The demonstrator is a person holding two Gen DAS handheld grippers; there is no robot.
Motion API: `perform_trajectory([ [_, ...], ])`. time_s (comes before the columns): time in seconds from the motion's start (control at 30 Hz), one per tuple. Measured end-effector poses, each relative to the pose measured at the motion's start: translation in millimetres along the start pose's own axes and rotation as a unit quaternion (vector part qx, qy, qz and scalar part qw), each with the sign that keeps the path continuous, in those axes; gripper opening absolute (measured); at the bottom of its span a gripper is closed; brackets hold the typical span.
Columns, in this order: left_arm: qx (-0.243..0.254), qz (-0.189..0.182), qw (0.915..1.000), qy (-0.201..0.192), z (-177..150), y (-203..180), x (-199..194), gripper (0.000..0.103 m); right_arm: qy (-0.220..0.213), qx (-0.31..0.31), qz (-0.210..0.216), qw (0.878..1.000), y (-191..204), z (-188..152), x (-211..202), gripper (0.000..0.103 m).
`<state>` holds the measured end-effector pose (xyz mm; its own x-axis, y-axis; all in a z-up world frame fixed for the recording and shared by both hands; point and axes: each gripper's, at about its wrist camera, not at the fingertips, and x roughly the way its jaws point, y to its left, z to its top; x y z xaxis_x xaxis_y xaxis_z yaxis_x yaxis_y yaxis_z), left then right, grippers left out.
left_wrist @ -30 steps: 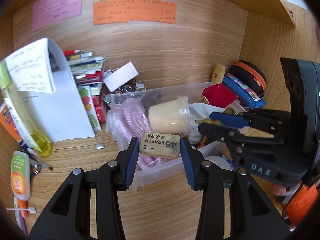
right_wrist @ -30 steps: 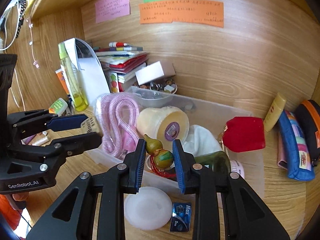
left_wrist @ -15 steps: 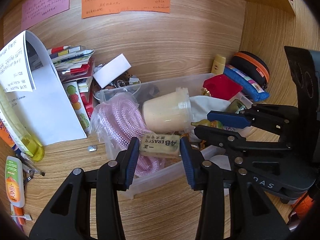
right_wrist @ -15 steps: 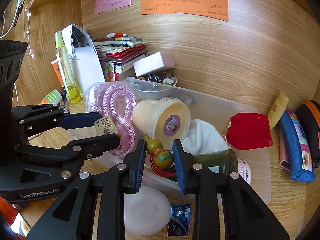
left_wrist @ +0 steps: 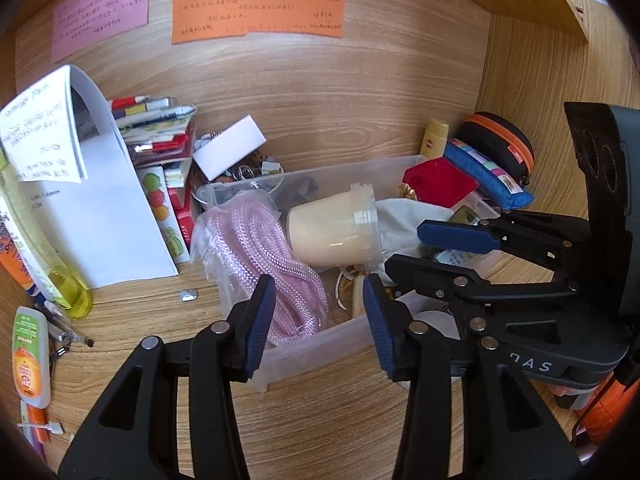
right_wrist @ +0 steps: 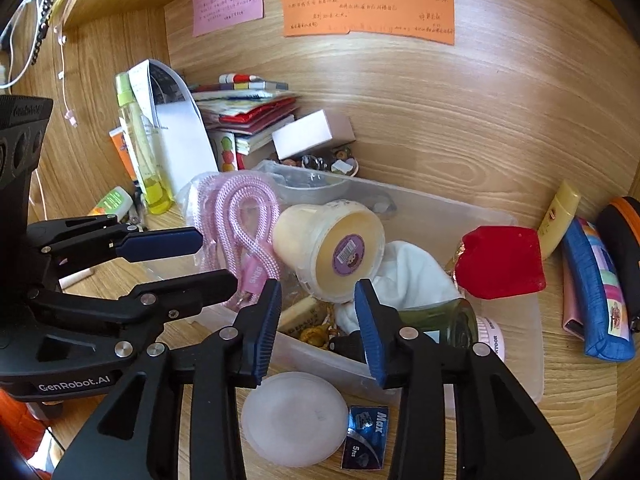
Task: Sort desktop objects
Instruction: 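Carry the eraser and gourd charm over the clear box and release both, then move both grippers back to the white round container and blue Max box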
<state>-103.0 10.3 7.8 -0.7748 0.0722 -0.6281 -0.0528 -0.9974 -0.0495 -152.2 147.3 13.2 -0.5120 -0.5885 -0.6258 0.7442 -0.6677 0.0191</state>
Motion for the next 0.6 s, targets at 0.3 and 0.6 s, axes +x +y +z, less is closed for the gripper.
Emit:
perform_trajectory([
  [0.3, -0.006, 0.021, 0.9994, -0.028, 0, 0, -30, 0.069, -0.049, -0.001, -0.04, 0.998, -2, 5, -35, 0.076],
  [0.6, 0.004, 0.042, 0.9984, -0.038, -6, -13, -48, 0.089, -0.054, -0.003, -0.064, 0.997, -15, -12, -61, 0.085],
])
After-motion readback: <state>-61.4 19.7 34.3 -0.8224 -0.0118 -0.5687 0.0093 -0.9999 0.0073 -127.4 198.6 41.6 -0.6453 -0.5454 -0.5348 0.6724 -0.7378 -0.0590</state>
